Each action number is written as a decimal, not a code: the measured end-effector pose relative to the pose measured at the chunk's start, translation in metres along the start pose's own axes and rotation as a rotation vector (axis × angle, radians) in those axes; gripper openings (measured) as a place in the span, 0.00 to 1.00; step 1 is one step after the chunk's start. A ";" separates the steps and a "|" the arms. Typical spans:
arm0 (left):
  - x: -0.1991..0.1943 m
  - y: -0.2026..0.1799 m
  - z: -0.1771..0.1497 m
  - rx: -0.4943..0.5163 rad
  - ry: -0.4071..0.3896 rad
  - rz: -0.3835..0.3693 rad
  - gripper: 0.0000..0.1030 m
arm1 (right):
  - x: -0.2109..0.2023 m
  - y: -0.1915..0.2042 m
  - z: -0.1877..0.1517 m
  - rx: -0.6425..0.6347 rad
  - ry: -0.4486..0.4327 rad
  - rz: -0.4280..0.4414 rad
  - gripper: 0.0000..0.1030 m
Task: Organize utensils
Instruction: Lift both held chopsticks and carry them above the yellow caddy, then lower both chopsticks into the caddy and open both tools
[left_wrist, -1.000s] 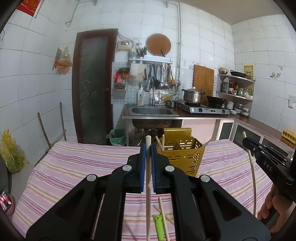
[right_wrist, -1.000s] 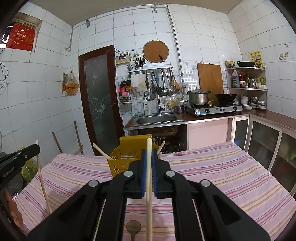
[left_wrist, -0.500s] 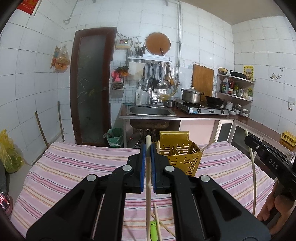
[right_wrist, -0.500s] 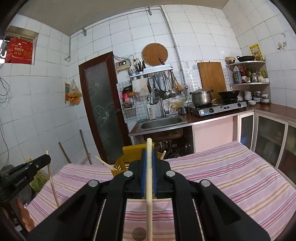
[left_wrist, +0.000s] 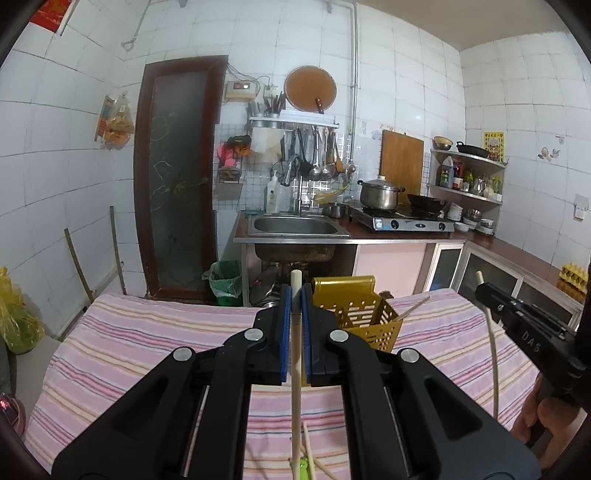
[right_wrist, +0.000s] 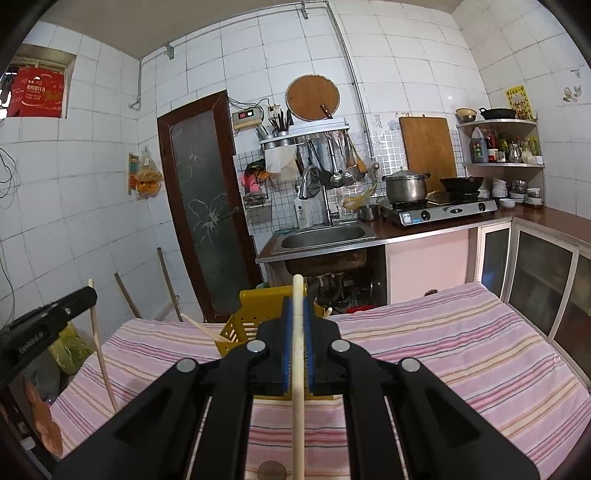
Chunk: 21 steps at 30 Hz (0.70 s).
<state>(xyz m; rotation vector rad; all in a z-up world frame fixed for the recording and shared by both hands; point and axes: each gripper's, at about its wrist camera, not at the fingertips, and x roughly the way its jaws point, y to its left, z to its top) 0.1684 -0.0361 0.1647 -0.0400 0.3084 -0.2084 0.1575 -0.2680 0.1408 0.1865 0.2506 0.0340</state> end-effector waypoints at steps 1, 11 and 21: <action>0.002 0.000 0.003 0.000 -0.002 -0.005 0.04 | 0.002 0.000 0.004 -0.001 0.002 0.000 0.06; 0.026 0.001 0.046 -0.028 -0.039 -0.052 0.04 | 0.017 0.009 0.041 0.012 -0.103 0.040 0.06; 0.066 -0.012 0.073 -0.033 -0.047 -0.093 0.04 | 0.051 -0.001 0.050 0.074 -0.105 0.058 0.06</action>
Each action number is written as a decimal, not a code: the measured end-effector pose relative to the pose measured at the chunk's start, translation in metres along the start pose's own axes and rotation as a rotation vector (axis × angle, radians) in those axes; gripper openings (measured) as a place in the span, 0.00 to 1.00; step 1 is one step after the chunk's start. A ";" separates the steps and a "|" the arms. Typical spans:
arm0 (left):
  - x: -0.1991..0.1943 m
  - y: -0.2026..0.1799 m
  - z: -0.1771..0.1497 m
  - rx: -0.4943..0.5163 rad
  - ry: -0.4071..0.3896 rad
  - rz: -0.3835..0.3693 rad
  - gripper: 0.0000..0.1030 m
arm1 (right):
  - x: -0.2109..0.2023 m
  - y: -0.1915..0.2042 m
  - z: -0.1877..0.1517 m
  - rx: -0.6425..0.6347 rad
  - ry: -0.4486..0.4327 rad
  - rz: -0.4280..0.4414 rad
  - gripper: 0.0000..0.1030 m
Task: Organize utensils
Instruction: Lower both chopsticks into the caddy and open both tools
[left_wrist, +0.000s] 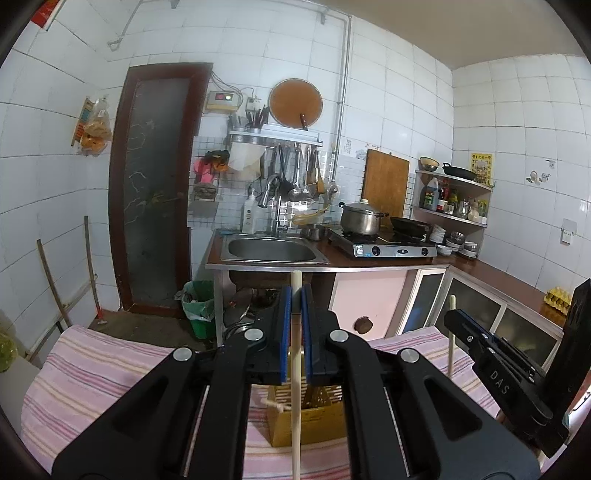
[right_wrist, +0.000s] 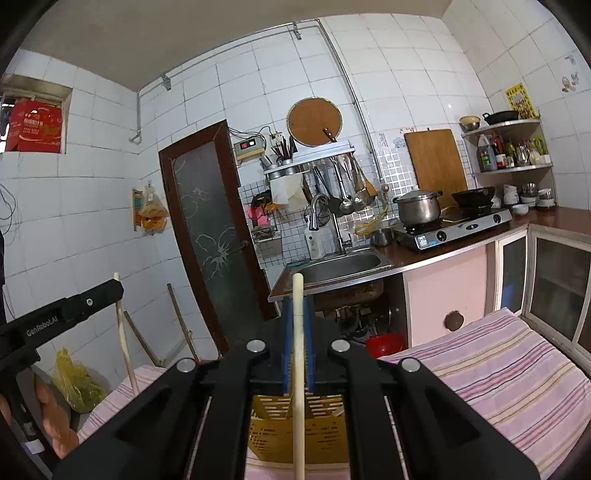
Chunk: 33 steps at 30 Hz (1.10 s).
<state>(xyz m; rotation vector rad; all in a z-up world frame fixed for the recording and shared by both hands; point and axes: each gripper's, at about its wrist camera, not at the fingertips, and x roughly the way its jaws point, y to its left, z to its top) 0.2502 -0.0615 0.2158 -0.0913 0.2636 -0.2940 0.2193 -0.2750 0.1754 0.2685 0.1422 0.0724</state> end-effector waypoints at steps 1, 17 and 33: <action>0.003 0.000 0.002 -0.004 0.001 -0.003 0.04 | 0.004 -0.001 0.001 0.000 0.004 -0.009 0.06; 0.060 -0.012 0.041 -0.004 -0.132 0.008 0.04 | 0.045 0.026 0.051 -0.119 -0.278 -0.135 0.06; 0.112 0.008 -0.011 -0.020 -0.026 0.080 0.12 | 0.106 0.005 -0.016 -0.195 -0.030 -0.188 0.07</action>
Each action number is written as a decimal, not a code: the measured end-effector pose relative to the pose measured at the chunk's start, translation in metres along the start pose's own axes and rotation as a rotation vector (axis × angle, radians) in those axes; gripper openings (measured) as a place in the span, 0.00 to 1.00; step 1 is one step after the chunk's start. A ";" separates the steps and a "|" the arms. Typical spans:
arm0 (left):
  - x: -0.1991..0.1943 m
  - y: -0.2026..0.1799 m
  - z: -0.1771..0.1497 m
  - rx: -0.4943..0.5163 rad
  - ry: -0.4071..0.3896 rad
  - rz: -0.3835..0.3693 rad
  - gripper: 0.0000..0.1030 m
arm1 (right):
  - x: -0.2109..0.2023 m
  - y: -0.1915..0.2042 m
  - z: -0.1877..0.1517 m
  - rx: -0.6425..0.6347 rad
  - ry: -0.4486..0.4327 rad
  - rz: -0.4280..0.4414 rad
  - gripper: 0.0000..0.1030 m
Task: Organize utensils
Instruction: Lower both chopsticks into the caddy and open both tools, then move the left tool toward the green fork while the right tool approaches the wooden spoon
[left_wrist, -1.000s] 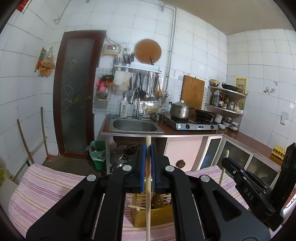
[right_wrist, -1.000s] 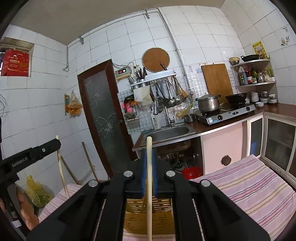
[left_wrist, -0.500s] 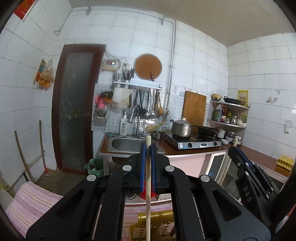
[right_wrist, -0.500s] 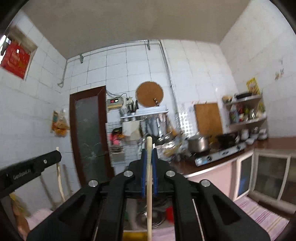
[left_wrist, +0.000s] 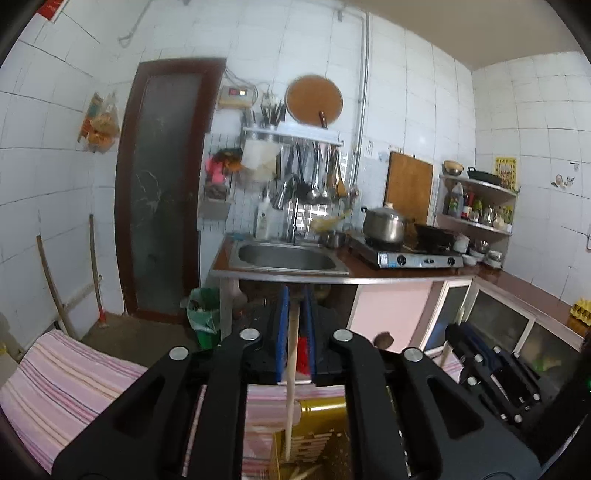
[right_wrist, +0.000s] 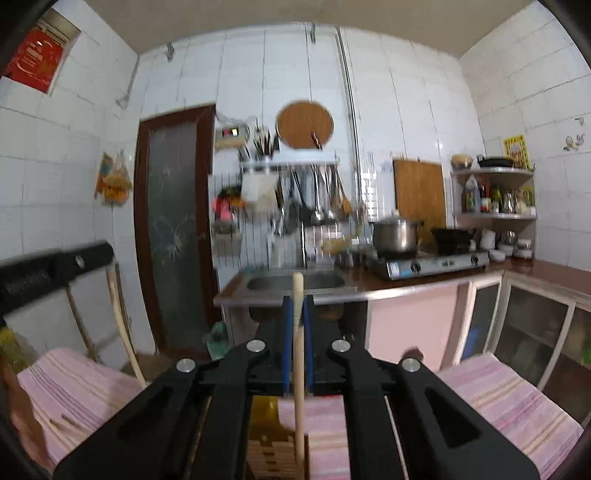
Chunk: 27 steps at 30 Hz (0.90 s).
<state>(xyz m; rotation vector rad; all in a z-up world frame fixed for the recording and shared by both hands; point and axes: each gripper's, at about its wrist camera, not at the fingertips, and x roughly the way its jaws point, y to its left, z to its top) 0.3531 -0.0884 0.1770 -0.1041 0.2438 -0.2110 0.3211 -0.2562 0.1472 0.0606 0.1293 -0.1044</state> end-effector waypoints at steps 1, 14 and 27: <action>-0.001 0.001 0.003 0.003 0.014 0.007 0.20 | 0.000 -0.002 0.001 -0.005 0.040 -0.012 0.07; -0.111 0.050 0.004 -0.013 0.028 0.037 0.95 | -0.083 -0.030 0.016 0.001 0.160 -0.044 0.81; -0.127 0.101 -0.100 -0.064 0.293 0.089 0.95 | -0.122 -0.025 -0.070 0.050 0.351 -0.044 0.82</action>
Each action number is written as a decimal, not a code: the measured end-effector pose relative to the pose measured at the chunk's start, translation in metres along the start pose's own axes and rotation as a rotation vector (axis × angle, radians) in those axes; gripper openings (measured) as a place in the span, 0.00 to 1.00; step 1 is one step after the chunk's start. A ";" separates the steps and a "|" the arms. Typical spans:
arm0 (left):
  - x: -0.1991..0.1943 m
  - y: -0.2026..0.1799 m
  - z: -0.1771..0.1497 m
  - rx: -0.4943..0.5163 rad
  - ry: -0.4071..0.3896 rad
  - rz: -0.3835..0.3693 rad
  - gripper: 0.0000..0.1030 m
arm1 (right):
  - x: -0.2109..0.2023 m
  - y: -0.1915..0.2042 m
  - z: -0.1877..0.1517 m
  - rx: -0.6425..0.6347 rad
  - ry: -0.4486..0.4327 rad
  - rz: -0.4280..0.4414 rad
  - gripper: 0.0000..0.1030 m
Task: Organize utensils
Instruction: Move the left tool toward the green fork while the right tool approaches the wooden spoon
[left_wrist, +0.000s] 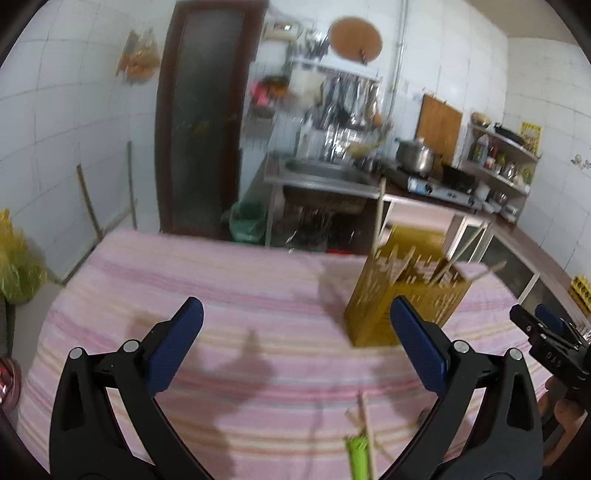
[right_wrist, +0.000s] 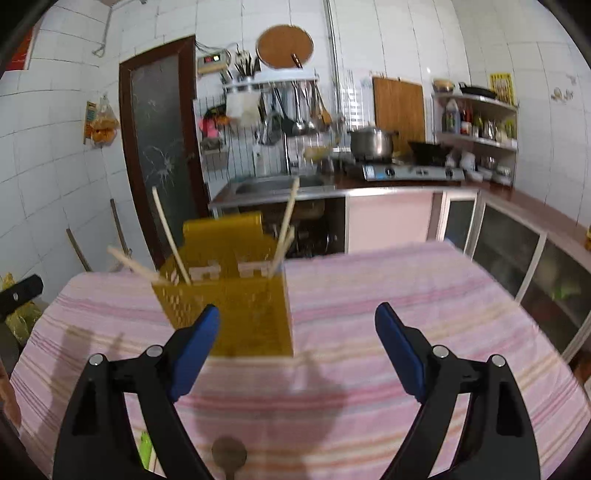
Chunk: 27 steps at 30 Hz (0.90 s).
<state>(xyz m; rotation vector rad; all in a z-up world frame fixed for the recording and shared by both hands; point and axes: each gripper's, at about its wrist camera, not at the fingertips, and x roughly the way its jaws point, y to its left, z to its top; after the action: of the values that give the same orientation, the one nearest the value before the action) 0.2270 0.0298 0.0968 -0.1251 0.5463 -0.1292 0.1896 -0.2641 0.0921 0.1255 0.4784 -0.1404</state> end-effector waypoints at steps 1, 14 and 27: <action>0.003 0.001 -0.007 0.001 0.012 0.008 0.95 | 0.002 0.001 -0.008 0.000 0.012 0.000 0.82; 0.054 -0.003 -0.095 0.059 0.252 0.056 0.95 | 0.029 0.024 -0.083 -0.064 0.224 0.015 0.82; 0.077 0.001 -0.120 0.079 0.360 0.096 0.95 | 0.051 0.061 -0.111 -0.194 0.364 0.045 0.76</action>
<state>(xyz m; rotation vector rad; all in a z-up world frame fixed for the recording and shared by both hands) 0.2288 0.0084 -0.0439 0.0028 0.9041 -0.0799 0.1942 -0.1927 -0.0239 -0.0303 0.8483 -0.0255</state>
